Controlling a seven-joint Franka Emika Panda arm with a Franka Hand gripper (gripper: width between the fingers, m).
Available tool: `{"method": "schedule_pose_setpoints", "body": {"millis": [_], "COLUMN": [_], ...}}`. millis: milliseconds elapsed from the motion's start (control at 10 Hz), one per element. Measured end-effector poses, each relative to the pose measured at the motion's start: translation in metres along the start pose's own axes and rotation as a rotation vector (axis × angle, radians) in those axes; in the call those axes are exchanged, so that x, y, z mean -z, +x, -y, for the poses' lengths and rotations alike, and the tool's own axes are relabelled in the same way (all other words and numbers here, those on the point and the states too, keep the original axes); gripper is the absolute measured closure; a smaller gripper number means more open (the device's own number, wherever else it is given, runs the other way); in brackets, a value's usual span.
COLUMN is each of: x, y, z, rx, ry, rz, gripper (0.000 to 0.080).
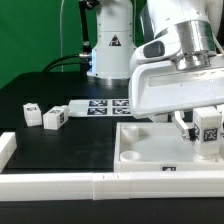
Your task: Assemble one leg
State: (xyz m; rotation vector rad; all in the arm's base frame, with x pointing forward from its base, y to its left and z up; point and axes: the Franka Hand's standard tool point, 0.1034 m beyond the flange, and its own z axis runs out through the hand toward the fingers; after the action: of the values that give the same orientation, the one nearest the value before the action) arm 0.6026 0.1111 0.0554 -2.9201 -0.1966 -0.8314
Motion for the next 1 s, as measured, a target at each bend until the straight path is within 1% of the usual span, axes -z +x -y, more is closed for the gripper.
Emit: {"method": "schedule_pose_setpoints", "body": {"millis": [100,200,300,400,700,900,1000], "x": [0.000,-0.001,-0.001,-0.001,0.000,0.015,0.019], "y": [-0.001,-0.001,-0.001,-0.001,-0.001,0.015,0.022], "z": [0.000,0.000,0.000,0.000,0.000,0.004,0.006], "rx": [0.000,0.000,0.000,0.000,-0.002,-0.002,0.000], "ry": [0.000,0.000,0.000,0.000,0.001,0.013,0.020], "rz": [0.001,0.002,0.002,0.002,0.007,0.033,0.049], "gripper": [0.0426,0.0426,0.0247,0.0170,0.0151,0.0151,0.0151]}}
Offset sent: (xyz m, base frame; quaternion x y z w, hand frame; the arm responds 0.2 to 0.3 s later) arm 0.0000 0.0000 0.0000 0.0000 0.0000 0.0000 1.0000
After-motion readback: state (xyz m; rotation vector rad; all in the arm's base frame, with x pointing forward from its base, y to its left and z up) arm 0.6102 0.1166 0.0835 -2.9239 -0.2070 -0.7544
